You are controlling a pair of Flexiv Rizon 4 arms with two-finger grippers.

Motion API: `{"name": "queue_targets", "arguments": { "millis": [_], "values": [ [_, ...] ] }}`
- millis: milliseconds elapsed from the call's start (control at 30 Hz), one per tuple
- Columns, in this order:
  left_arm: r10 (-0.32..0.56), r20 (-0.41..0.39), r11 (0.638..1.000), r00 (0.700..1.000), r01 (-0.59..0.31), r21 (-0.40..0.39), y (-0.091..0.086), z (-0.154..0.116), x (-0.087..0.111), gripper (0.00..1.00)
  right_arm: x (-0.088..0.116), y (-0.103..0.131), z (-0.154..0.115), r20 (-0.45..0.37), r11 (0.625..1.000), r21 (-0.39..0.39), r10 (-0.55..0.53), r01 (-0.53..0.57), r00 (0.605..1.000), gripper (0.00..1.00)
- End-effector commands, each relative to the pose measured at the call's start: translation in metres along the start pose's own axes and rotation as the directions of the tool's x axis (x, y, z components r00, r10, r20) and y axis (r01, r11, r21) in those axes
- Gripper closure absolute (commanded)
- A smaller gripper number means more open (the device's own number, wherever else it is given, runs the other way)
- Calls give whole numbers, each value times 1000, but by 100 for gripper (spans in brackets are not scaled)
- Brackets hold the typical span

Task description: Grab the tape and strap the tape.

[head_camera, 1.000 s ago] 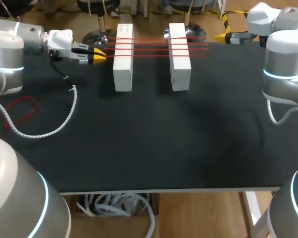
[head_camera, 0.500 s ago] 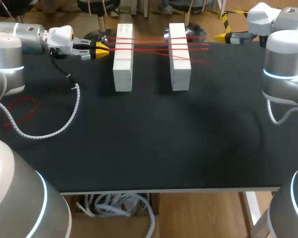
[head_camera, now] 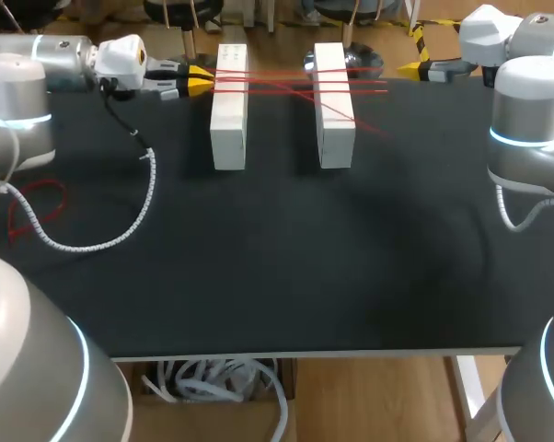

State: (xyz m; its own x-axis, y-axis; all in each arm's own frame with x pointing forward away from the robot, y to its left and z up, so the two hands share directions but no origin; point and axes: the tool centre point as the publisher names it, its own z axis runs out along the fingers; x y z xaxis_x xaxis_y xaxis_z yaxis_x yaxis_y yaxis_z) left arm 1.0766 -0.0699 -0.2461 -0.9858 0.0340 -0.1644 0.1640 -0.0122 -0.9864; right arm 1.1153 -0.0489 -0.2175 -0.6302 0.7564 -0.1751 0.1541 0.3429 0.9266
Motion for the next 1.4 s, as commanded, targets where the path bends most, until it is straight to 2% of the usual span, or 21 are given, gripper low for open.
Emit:
{"name": "queue_targets", "arguments": {
  "millis": [33, 467, 600, 700, 900, 1167, 1400],
  "values": [
    [-2, -4, 1000, 1000, 2, -7, -3, 0, -2, 100, 0, 0, -1, -1, 1000, 1, 0, 0, 1000, 0],
    [-2, -4, 1000, 1000, 2, -7, -3, 0, -2, 100, 0, 0, -1, -1, 1000, 1, 0, 0, 1000, 0],
    [62, 7, 994, 998, -62, 89, -13, 9, -5, 100, 0, 0, -1, -1, 1000, 1, 0, 0, 1000, 0],
    [61, 30, 990, 998, -64, 127, -23, 14, -4, 100, 0, 0, -1, -1, 1000, 1, 0, 0, 1000, 0],
    [44, 48, 990, 998, -51, 135, -45, 24, -2, 100, 0, 0, -1, -1, 1000, 1, 0, 0, 1000, 0],
    [-14, 45, 991, 999, 8, 134, -73, 40, 11, 100, 0, 0, -1, -1, 1000, 1, 0, 0, 1000, 0],
    [-18, 83, 987, 996, 5, 162, -84, 52, 20, 100, 0, 0, -1, -1, 1000, 1, 0, 0, 1000, 0]
  ]
}}
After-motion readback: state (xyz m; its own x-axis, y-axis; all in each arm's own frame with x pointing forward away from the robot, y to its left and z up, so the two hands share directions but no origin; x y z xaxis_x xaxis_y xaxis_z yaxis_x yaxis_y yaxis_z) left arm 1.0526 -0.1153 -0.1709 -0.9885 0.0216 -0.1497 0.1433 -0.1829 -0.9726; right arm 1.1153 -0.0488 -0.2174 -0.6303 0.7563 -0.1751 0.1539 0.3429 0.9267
